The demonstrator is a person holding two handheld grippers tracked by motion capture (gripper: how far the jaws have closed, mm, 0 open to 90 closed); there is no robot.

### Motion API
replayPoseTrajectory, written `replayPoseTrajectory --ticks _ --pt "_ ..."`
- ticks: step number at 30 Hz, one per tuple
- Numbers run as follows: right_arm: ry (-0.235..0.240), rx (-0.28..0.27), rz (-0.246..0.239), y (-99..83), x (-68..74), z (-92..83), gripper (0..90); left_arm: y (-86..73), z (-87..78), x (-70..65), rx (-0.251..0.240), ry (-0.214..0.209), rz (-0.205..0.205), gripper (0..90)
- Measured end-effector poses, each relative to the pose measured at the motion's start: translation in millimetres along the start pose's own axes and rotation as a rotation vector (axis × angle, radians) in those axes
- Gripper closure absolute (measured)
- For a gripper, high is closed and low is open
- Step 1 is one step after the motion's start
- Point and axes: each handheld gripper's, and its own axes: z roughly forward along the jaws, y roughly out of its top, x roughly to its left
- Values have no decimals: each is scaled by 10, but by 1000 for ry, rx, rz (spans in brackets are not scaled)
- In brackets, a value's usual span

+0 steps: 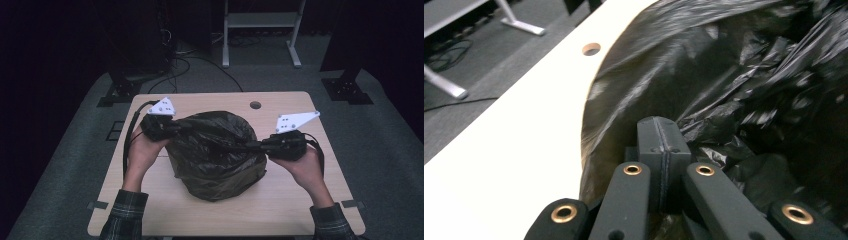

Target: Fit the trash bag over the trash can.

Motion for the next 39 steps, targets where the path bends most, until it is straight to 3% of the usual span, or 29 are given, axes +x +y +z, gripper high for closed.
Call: replayPoseTrajectory --ticks 5,12,16,20,23,27,31,34,36,39 --pt "-24 -28 10 -53 -34 -123 899 -54 -93 64 -50 30 -38 900" --pt "-36 -43 12 -85 -56 -166 866 -79 -103 91 -86 6 -60 884" --pt "-48 -66 17 -40 -58 -173 682 -68 -101 103 -122 -20 -89 704" --pt "-72 -92 34 17 -71 -182 454 -56 -147 92 -180 -36 -115 441" --pt "-95 -106 46 58 -90 -182 329 -44 -190 82 -210 -77 -132 267" --pt "-103 -118 67 112 -101 -176 197 -25 -251 41 -220 -71 -141 73" --pt "-88 -111 84 162 -112 -122 100 -40 -335 -15 -225 -68 -129 0" --pt "-105 -108 81 207 -103 -84 100 -103 -421 -74 -246 -69 -121 0" --pt "-114 -101 72 240 -95 -63 100 -169 -482 -121 -252 -45 -112 0" --pt "-95 -103 58 288 -86 -42 100 -285 -577 -183 -264 -29 -113 0"
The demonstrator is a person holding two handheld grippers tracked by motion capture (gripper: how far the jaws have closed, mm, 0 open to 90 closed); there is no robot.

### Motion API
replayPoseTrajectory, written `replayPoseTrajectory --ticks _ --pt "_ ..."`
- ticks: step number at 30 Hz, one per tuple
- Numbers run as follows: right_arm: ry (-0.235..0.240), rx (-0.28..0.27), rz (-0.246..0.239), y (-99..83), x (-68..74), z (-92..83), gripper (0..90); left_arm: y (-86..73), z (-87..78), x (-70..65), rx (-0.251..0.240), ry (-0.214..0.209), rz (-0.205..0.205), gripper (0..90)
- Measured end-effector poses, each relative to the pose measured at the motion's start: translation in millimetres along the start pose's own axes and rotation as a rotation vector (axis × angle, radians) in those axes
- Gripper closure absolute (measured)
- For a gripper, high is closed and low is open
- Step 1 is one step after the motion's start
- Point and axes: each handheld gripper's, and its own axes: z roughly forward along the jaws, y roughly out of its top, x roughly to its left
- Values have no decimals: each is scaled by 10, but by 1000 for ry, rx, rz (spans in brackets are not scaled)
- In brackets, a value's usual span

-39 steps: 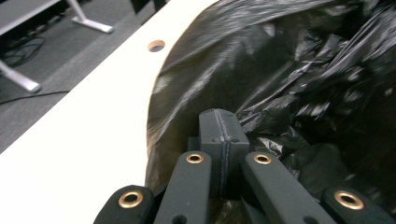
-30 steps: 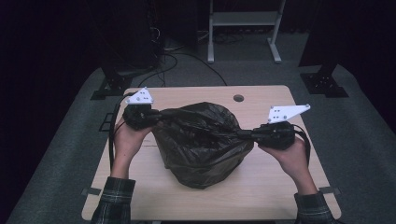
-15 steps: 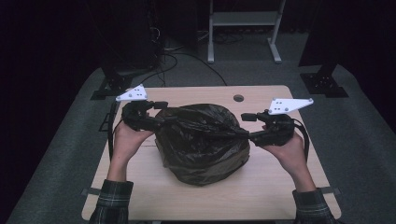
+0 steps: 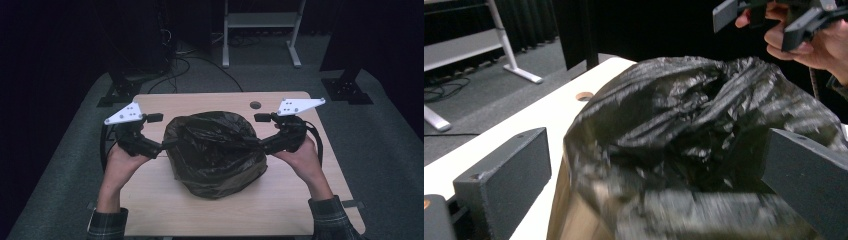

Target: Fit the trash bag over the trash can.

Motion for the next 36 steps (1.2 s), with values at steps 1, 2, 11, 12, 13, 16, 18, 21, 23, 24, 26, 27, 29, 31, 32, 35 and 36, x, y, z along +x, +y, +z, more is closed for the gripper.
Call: replayPoseTrajectory --ticks 1,2,11,12,13,16,18,21,23,24,26,27,29,31,32,35,36 --pt "0 -1 -7 14 3 8 98 -35 -42 -14 -4 3 1 0" --pt "2 2 -9 26 5 17 98 -73 -79 -28 -8 7 0 0" --pt "23 29 -30 105 25 143 98 -505 -301 -140 18 47 -2 0" --pt "22 30 -38 114 34 160 98 -548 -304 -145 20 49 -3 0" --pt "23 31 -39 119 38 169 98 -608 -302 -154 27 50 -6 0" --pt "28 36 -49 136 45 205 98 -804 -268 -182 54 52 -8 0" --pt "29 40 -47 144 46 226 98 -938 -229 -196 68 49 -10 0" --pt "31 44 -53 160 43 263 98 -1140 -164 -205 99 41 -28 0" --pt "35 47 -50 168 40 286 98 -1265 -117 -211 137 45 -23 0" --pt "36 53 -54 173 39 305 98 -1328 -91 -211 156 44 -26 0" --pt "41 62 -56 179 36 337 98 -1448 -41 -216 201 52 -16 0" --pt "40 70 -60 182 35 353 98 -1493 -21 -219 214 52 -14 0" --pt "46 79 -64 188 31 376 99 -1601 25 -219 243 48 -20 0" --pt "47 88 -66 191 33 398 98 -1679 71 -220 274 49 -25 0" --pt "51 100 -66 194 32 415 98 -1704 86 -216 286 49 -24 0" --pt "65 133 -67 194 31 467 99 -1810 161 -194 347 58 -18 0" --pt "74 151 -71 190 31 493 99 -1840 182 -190 361 57 -20 0"
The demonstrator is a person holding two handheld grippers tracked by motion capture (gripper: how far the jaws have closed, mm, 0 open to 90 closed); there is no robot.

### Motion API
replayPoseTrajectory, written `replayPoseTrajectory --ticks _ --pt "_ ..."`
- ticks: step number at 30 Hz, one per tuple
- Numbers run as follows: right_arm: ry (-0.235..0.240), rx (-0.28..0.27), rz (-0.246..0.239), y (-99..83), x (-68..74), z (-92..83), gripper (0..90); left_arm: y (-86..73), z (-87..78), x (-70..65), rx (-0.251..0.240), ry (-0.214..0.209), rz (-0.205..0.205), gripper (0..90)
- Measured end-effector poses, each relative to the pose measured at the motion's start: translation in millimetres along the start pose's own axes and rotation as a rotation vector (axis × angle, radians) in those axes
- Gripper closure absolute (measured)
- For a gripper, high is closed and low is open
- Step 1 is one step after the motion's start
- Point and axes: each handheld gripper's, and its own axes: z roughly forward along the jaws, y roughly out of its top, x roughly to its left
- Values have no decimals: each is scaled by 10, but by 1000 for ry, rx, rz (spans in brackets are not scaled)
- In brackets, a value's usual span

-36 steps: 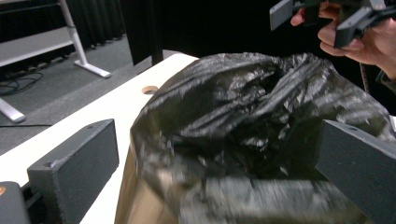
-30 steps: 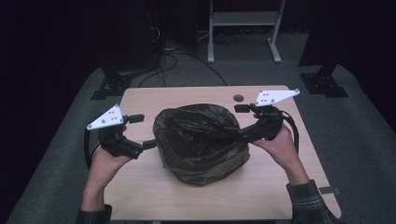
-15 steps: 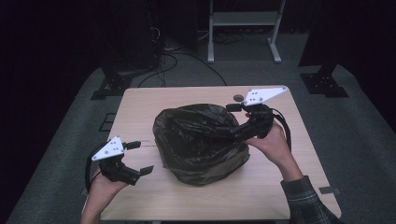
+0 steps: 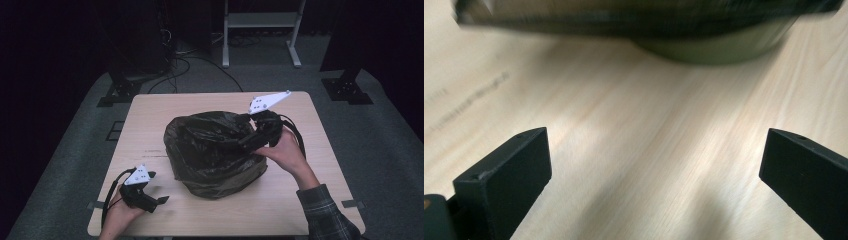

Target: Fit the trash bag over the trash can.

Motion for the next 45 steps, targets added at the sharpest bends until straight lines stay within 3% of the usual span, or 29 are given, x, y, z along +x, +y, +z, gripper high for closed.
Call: replayPoseTrajectory --ticks 7,19,23,27,32,39,45 --pt "24 103 -28 -19 11 192 99 -72 155 16 78 -5 12 0" --pt "28 187 -74 -36 50 394 99 -94 191 25 48 -23 31 0" --pt "8 229 -106 -21 82 432 100 -95 191 26 48 -24 31 0" --pt "3 289 -132 2 114 493 102 -95 191 26 48 -24 31 0" --pt "-14 431 -165 22 165 656 107 -95 192 26 47 -24 30 0" --pt "19 534 -139 41 161 757 107 -95 191 26 48 -24 30 0" --pt "29 573 -129 50 156 785 105 -95 191 26 48 -24 30 0"
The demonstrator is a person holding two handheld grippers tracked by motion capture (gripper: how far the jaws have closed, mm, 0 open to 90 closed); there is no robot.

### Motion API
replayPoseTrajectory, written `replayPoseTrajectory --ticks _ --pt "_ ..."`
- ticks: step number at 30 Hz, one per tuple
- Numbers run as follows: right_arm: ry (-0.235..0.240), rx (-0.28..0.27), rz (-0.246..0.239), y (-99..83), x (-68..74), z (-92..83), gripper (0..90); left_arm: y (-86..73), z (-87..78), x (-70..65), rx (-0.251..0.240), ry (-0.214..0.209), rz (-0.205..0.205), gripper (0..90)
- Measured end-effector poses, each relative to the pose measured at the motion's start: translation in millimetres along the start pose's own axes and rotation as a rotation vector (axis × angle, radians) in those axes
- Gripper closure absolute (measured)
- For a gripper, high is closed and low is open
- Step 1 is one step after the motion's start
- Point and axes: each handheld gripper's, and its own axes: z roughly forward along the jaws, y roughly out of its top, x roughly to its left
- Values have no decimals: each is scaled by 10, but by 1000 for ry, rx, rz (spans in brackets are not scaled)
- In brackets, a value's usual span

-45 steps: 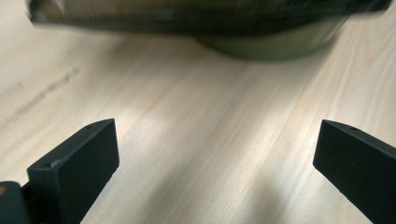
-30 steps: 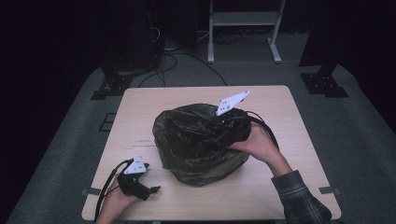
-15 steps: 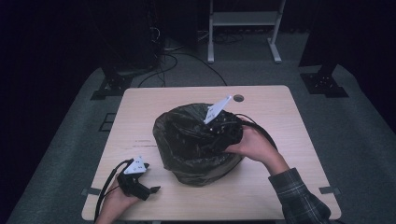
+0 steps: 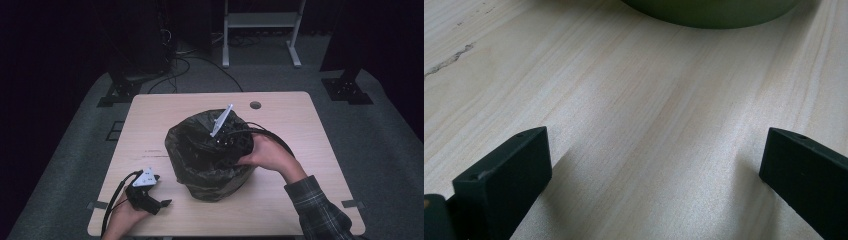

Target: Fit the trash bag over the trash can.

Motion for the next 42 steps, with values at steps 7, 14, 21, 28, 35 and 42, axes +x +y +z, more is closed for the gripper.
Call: replayPoseTrajectory --ticks 7,14,21,28,35,42 --pt "-19 -94 2 12 -12 -171 102 0 0 0 0 0 0 0" --pt "-13 -173 -6 194 -19 -327 101 0 0 0 0 0 0 0" --pt "4 -168 -22 448 -13 -167 101 0 -1 1 0 -1 1 0" --pt "28 -124 -22 676 3 93 101 -1 -1 3 0 -2 2 0" --pt "18 -46 -20 788 -27 368 100 -2 -2 3 0 -4 2 0" --pt "24 -1 -14 855 -22 522 97 -2 -1 3 -1 -5 2 0"
